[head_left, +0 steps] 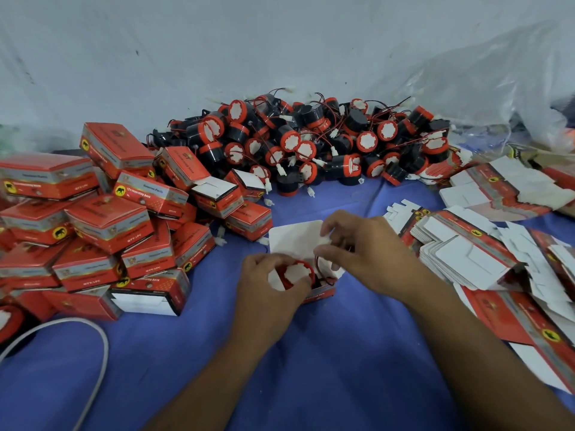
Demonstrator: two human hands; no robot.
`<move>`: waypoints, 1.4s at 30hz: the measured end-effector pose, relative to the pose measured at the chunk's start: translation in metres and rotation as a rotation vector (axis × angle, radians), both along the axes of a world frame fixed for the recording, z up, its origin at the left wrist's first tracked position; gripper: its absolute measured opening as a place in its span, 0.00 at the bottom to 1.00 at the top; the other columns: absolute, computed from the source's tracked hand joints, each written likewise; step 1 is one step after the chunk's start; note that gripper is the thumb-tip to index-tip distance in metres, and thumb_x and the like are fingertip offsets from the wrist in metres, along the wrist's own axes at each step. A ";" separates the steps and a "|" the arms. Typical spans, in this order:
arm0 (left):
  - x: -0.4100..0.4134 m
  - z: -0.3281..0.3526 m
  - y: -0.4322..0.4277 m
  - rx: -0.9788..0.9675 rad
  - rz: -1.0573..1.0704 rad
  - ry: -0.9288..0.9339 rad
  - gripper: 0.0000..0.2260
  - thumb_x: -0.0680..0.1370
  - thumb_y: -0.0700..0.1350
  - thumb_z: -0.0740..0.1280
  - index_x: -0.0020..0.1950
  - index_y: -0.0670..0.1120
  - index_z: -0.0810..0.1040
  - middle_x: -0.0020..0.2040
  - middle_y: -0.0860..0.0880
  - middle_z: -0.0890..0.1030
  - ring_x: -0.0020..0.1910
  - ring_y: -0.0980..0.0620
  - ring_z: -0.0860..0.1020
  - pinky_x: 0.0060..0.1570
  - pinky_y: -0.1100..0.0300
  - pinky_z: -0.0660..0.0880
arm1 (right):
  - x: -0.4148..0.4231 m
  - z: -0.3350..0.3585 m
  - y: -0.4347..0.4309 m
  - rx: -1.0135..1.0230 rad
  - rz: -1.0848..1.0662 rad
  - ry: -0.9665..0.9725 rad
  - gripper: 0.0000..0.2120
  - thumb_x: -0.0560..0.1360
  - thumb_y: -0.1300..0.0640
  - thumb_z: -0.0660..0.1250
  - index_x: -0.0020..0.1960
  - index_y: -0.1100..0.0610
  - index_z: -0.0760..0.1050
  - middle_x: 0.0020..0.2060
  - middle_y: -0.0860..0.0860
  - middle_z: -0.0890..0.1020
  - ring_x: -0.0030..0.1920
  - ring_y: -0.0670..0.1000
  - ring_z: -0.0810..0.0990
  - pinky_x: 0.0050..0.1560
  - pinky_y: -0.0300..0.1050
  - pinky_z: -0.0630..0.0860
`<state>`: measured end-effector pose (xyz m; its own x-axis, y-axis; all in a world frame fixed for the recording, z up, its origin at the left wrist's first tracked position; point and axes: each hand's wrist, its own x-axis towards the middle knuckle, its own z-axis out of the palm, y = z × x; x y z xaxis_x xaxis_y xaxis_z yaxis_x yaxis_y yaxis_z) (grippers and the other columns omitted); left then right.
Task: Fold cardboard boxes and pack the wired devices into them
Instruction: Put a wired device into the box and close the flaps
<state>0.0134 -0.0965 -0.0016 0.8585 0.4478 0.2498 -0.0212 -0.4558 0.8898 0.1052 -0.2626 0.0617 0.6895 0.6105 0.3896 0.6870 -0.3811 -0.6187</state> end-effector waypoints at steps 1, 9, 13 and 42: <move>0.000 0.000 0.000 -0.002 -0.003 0.005 0.11 0.69 0.48 0.76 0.49 0.59 0.81 0.54 0.57 0.73 0.52 0.70 0.73 0.46 0.80 0.67 | -0.001 -0.003 0.002 -0.066 -0.008 -0.052 0.09 0.76 0.53 0.74 0.50 0.54 0.75 0.32 0.48 0.82 0.33 0.47 0.81 0.37 0.46 0.77; 0.000 0.000 0.002 0.051 -0.033 -0.019 0.14 0.70 0.46 0.75 0.46 0.66 0.77 0.55 0.58 0.73 0.54 0.71 0.71 0.48 0.81 0.66 | -0.006 -0.008 0.016 -0.243 -0.083 -0.182 0.12 0.76 0.51 0.70 0.46 0.47 0.65 0.32 0.46 0.72 0.36 0.54 0.73 0.37 0.51 0.76; 0.000 0.000 0.002 0.064 -0.024 -0.018 0.15 0.70 0.45 0.75 0.45 0.66 0.76 0.55 0.59 0.72 0.54 0.72 0.70 0.48 0.82 0.64 | -0.010 -0.008 0.020 -0.181 -0.067 -0.161 0.09 0.75 0.56 0.69 0.45 0.51 0.67 0.28 0.43 0.67 0.31 0.48 0.68 0.33 0.50 0.73; -0.008 -0.001 -0.006 0.159 -0.047 -0.320 0.16 0.73 0.42 0.75 0.57 0.50 0.73 0.51 0.58 0.75 0.47 0.55 0.77 0.46 0.70 0.73 | 0.006 -0.024 0.018 -0.157 -0.219 0.153 0.07 0.74 0.57 0.75 0.38 0.57 0.83 0.37 0.47 0.77 0.44 0.43 0.72 0.49 0.41 0.66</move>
<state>0.0051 -0.1028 -0.0022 0.7441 0.3437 0.5729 -0.3118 -0.5798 0.7528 0.1108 -0.2448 0.0373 0.8547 0.4855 0.1837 0.4813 -0.6086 -0.6309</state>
